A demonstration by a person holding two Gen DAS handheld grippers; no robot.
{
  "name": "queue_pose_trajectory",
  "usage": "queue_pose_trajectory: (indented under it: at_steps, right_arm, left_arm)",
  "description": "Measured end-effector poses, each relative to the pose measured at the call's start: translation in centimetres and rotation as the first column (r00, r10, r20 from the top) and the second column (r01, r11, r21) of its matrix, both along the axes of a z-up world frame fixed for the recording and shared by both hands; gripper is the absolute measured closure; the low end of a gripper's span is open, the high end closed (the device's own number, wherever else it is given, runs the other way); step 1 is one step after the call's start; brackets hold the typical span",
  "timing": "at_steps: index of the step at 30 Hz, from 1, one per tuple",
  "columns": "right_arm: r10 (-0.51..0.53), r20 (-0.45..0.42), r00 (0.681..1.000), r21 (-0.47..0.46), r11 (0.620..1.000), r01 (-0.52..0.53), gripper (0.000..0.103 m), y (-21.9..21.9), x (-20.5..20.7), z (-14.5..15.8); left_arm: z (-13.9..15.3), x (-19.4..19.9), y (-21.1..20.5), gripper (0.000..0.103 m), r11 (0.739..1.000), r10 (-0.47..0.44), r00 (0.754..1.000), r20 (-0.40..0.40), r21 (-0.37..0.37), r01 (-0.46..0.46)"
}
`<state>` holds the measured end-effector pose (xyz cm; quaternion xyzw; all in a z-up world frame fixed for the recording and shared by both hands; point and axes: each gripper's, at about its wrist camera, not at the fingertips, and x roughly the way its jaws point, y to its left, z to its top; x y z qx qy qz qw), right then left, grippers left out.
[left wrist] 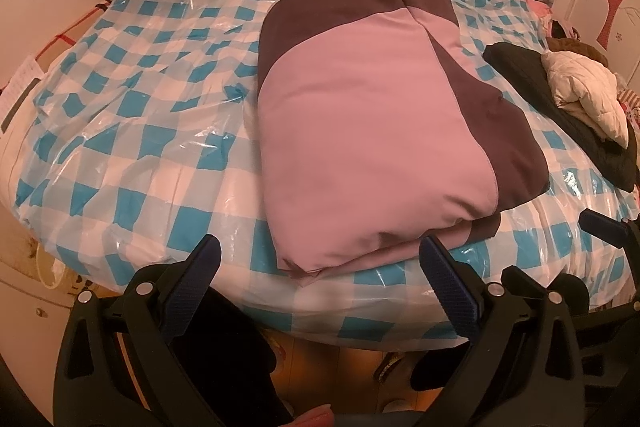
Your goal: Fold large clothes
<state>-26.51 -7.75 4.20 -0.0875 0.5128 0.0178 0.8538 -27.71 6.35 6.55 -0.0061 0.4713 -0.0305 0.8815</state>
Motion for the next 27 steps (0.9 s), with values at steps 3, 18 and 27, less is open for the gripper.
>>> queue_pose_trajectory:
  at_steps: [3, 18, 27]
  right_arm:
    - [0.0, 0.002, 1.0, -0.001, 1.0, 0.0, 0.005, 0.1, 0.0, 0.0]
    - [-0.001, 0.021, 1.0, 0.006, 1.0, 0.001, 0.005, 0.9, 0.3, 0.7]
    - [-0.001, 0.029, 1.0, 0.007, 1.0, 0.0, 0.005, 1.0, 0.2, 0.9]
  left_arm:
    - [0.0, 0.0, 0.0, 0.007, 1.0, 0.001, 1.0, 0.001, 0.0, -0.001]
    - [0.4, -0.2, -0.4, 0.007, 1.0, 0.001, 1.0, 0.012, 0.003, -0.001]
    - [0.6, -0.3, -0.7, 0.007, 1.0, -0.003, 1.0, 0.024, 0.006, 0.003]
